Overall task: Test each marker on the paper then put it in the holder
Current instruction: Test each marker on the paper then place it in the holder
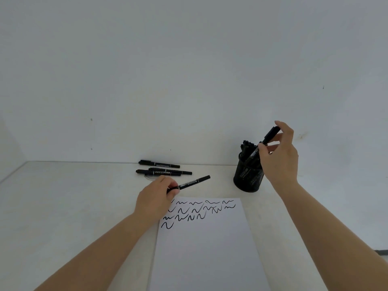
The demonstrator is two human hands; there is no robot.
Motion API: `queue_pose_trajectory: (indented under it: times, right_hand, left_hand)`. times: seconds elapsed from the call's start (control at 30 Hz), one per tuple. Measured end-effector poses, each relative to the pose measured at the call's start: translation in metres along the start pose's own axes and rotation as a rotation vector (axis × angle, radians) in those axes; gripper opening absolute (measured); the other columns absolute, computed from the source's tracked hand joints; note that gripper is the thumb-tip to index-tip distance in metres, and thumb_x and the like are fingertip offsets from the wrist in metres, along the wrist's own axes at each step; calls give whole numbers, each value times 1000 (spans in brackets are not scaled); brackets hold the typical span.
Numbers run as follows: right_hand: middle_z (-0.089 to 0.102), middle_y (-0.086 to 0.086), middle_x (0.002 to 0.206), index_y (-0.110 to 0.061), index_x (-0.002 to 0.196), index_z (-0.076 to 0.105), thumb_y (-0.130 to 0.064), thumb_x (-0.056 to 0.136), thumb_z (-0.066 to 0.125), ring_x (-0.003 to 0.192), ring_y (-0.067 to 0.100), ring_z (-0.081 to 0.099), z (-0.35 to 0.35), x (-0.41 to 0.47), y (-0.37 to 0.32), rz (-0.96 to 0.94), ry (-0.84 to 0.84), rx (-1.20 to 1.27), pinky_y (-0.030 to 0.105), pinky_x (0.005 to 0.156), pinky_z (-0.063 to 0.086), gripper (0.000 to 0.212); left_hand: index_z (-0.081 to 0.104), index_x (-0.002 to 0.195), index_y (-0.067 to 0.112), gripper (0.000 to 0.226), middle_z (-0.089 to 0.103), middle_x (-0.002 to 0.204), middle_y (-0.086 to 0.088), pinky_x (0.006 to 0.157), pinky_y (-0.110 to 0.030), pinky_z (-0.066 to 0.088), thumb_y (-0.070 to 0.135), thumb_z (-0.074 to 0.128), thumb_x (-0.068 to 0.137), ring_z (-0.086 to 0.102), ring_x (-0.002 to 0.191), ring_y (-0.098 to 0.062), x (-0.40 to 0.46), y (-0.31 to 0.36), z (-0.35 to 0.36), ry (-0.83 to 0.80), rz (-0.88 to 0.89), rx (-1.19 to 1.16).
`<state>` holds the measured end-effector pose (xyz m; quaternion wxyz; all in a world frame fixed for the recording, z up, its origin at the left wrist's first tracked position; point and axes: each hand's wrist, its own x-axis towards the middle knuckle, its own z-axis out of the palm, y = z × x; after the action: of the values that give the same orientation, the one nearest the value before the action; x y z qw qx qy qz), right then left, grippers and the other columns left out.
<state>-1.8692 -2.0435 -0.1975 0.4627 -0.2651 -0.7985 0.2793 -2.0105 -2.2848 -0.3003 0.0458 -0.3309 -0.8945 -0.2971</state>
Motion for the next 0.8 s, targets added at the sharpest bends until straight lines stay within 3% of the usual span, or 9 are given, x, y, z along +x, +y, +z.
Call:
queue_pose_trajectory:
  times: [0.13, 0.33, 0.57, 0.8]
  right_hand:
    - [51, -19, 82, -34, 126, 31, -11, 86, 54, 71, 13, 59, 5, 2, 6, -57, 15, -47, 29, 67, 43, 52]
    - [61, 9, 93, -28, 123, 40, -19, 86, 55, 84, 27, 55, 17, -5, 19, -34, -96, -270, 31, 69, 38, 40]
    - [64, 13, 94, -14, 114, 52, -18, 89, 53, 97, 32, 48, 19, -6, 18, -65, -189, -462, 39, 77, 37, 26]
    - [62, 14, 104, -13, 125, 51, -19, 89, 52, 99, 34, 47, 18, -13, 23, -185, -214, -634, 40, 79, 37, 36]
  left_hand:
    - [56, 99, 30, 13, 55, 99, 16, 72, -26, 38, 37, 49, 91, 55, 90, -10, -11, 7, 0, -17, 9, -14]
    - [56, 98, 30, 11, 59, 98, 14, 75, -28, 44, 35, 50, 91, 56, 90, -11, -16, 16, -6, -44, 9, -49]
    - [55, 101, 25, 12, 63, 98, 11, 79, -31, 46, 32, 48, 93, 58, 93, -14, -24, 29, -10, -74, -1, -128]
    - [49, 89, 28, 7, 67, 87, 12, 78, -33, 49, 24, 46, 93, 62, 86, -12, -31, 39, -18, -103, -3, -288]
